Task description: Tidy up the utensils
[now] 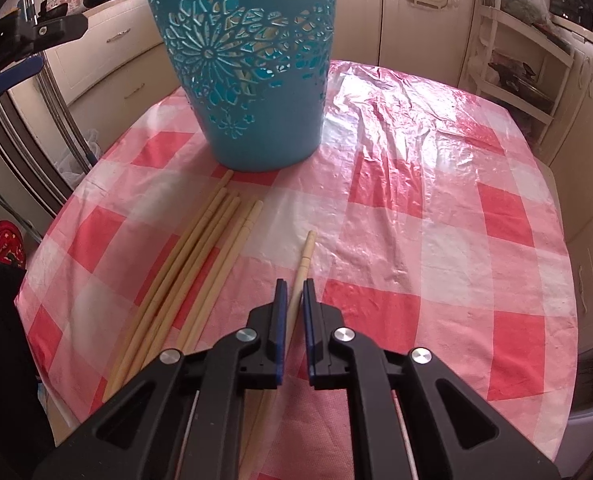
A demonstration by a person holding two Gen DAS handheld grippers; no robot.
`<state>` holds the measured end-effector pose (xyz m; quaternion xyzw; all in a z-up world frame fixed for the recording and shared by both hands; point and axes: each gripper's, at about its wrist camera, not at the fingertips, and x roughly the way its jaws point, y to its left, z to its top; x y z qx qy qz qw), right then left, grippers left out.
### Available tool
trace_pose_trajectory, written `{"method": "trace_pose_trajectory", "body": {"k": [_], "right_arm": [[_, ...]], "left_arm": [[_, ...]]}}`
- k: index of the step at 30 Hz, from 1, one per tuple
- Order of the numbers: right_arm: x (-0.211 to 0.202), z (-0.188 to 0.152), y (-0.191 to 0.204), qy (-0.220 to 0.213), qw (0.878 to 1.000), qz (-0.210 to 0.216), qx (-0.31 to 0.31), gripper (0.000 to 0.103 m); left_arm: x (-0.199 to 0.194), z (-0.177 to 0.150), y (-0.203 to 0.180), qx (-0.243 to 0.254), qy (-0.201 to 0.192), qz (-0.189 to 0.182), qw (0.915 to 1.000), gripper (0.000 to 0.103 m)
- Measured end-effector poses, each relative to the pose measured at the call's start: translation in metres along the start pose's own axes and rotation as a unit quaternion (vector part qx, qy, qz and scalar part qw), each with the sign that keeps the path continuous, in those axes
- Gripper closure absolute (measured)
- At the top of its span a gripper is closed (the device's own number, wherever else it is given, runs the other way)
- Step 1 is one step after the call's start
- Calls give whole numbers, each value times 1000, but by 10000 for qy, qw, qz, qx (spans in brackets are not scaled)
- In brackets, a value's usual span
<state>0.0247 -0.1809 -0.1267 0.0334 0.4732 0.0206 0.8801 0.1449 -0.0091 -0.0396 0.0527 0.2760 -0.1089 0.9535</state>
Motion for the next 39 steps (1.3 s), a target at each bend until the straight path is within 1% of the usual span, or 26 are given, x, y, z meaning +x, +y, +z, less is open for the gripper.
{"method": "trace_pose_trajectory", "body": {"k": [5, 8, 10, 12, 14, 15, 16, 18, 21, 26, 32, 39], "right_arm": [[-1, -4, 4, -132, 9998, -157, -27, 95], [-1, -1, 1, -7, 9999, -101, 106, 94], [-1, -1, 2, 58, 10000, 0, 78, 86], [-1, -2, 8, 37, 9998, -136, -112, 86], [-2, -4, 10, -4, 9998, -156, -141, 87], [-2, -4, 8, -10, 9999, -100, -82, 93], [-2, -4, 6, 1, 10000, -64, -19, 96], [-4, -5, 0, 42, 9998, 64, 166, 97], [-11, -10, -11, 58, 9980, 398, 496, 97], [-24, -18, -26, -30, 9909, 906, 999, 97], [-55, -9, -33, -503, 9799, 1464, 1257, 97], [-100, 22, -30, -1193, 9691, 1795, 1200, 97]], "left_arm": [[5, -5, -5, 95, 114, -50, 9999, 17], [6, -7, -4, 90, 159, -40, 9998, 15], [8, -8, -4, 66, 204, -46, 9998, 14], [11, -8, -5, 59, 253, -35, 9997, 13], [14, -9, -6, 60, 304, -20, 9995, 13], [16, -10, -6, 59, 335, -12, 9994, 13], [18, -11, -6, 54, 373, -9, 9993, 13], [20, -13, -6, 50, 427, -4, 9991, 13], [23, -15, -7, 58, 472, 23, 9989, 13], [26, -15, -8, 73, 518, 54, 9986, 12], [29, -18, -11, 127, 565, 97, 9983, 11], [31, -20, -13, 180, 597, 123, 9980, 10]]}}
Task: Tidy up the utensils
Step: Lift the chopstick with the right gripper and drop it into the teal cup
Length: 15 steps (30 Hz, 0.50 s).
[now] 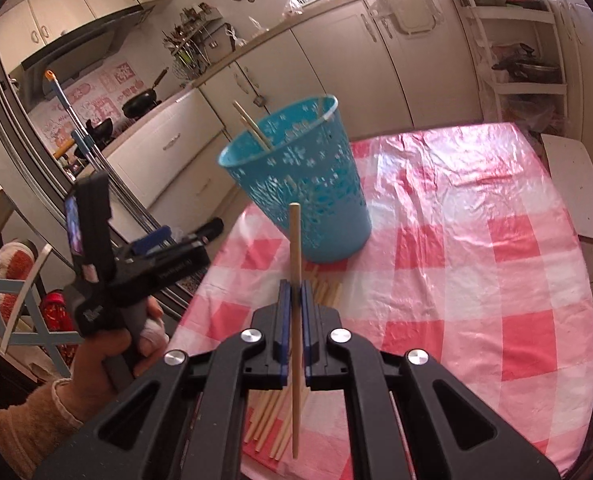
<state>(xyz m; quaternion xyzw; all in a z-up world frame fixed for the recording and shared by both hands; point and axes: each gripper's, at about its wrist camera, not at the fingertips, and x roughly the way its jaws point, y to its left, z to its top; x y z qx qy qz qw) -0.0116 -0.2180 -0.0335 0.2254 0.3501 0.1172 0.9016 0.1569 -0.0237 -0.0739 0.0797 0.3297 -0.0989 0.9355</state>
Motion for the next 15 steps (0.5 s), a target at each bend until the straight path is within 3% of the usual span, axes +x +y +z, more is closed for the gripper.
{"method": "trace_pose_trajectory", "body": {"k": [15], "right_arm": [[-51, 79, 44, -870, 9937, 386, -587, 98]], "left_arm": [[3, 0, 1, -24, 50, 25, 10000, 9]]}}
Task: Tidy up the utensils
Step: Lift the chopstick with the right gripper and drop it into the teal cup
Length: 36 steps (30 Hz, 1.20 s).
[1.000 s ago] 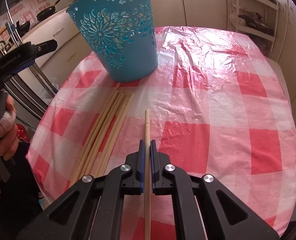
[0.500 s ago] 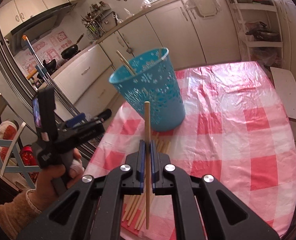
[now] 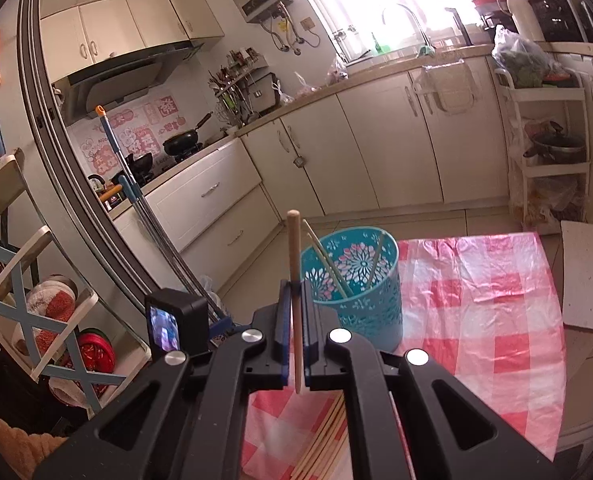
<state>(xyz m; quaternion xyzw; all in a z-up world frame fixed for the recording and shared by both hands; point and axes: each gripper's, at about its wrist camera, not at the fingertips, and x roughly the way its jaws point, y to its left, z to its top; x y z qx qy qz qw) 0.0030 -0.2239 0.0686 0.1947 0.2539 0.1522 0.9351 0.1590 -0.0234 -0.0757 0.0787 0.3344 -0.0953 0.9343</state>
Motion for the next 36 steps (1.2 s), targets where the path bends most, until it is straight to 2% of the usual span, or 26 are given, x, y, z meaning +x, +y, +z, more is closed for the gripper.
{"method": "trace_pose_trajectory", "body": {"k": [10, 15, 18, 20, 26, 30, 32, 33, 36], "right_arm": [[0, 57, 9, -344, 9991, 61, -240, 98], [19, 80, 9, -474, 9982, -65, -364, 98], [39, 86, 3, -400, 9984, -180, -344, 98], [56, 84, -3, -288, 9983, -351, -378, 98], [119, 57, -29, 601, 9946, -773, -332, 98], [138, 41, -42, 957, 9912, -900, -151, 96], [135, 38, -45, 934, 9916, -897, -69, 85], [132, 37, -45, 890, 9918, -913, -61, 74], [115, 35, -37, 644, 9932, -963, -115, 72]], "left_arm": [[5, -3, 1, 1, 106, 36, 9999, 9], [10, -7, 1, 8, 238, 48, 9997, 9], [13, -7, 2, -12, 302, 45, 9995, 9], [14, -7, 2, -39, 341, 23, 9994, 9], [18, -6, 5, -95, 447, -38, 9989, 9], [20, -6, 5, -116, 497, -54, 9987, 9], [20, -6, 4, -108, 515, -52, 9986, 9], [21, -6, 4, -102, 523, -51, 9986, 9], [22, -7, 2, -75, 547, -52, 9985, 9]]}}
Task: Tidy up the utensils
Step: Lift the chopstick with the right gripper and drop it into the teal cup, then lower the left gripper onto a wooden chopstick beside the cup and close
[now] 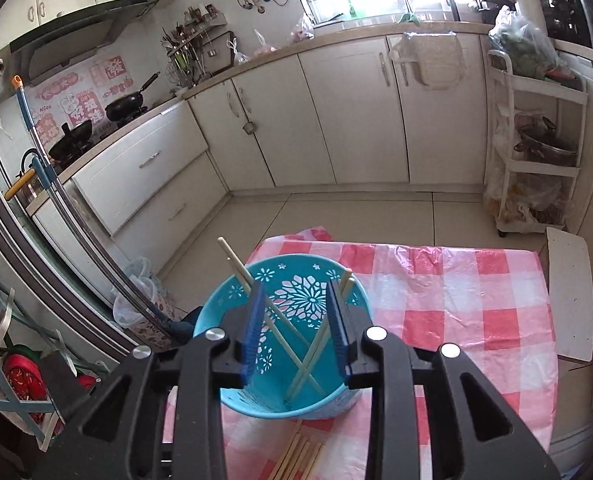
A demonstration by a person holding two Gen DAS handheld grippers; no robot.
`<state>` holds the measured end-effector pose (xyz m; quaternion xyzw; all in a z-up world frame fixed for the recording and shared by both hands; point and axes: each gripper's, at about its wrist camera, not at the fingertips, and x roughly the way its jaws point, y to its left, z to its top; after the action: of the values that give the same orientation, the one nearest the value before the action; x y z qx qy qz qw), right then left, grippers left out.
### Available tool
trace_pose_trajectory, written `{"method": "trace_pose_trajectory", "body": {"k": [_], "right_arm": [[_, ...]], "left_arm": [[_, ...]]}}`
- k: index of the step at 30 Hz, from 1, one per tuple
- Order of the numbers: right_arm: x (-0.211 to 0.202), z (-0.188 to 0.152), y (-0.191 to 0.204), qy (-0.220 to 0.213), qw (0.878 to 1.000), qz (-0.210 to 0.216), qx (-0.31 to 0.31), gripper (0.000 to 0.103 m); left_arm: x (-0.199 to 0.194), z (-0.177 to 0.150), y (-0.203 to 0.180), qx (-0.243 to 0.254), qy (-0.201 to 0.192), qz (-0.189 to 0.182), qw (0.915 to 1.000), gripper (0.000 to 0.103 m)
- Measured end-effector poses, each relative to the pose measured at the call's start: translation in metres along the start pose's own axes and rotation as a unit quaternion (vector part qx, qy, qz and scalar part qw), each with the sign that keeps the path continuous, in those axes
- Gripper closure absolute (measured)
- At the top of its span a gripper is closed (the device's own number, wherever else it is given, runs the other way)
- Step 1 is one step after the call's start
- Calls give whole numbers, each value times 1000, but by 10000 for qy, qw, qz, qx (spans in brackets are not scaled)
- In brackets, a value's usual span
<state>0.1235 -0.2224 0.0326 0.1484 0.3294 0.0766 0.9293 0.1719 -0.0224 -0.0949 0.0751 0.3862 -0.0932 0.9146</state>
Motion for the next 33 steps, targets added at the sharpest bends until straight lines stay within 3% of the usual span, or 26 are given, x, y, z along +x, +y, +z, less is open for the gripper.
{"method": "trace_pose_trajectory", "body": {"k": [5, 8, 12, 14, 20, 33], "right_arm": [[-38, -30, 5, -276, 9995, -157, 38, 72], [-30, -82, 6, 332, 9989, -323, -7, 72], [2, -143, 4, 1210, 9917, -426, 65, 81], [15, -159, 6, 1377, 9895, -436, 66, 83], [37, -176, 10, 1579, 9860, -540, 7, 89], [30, -182, 1, 1672, 9830, -633, -409, 94]], "left_arm": [[2, -1, -1, 45, 39, 30, 10000, 9], [3, -3, -2, 59, 91, 25, 9999, 9], [5, -9, -8, 212, 230, -75, 9995, 9], [5, -13, -13, 373, 291, -108, 9988, 9], [8, -24, -29, 802, 465, -209, 9955, 9], [33, -35, -47, 769, 1117, -688, 9884, 9]]}}
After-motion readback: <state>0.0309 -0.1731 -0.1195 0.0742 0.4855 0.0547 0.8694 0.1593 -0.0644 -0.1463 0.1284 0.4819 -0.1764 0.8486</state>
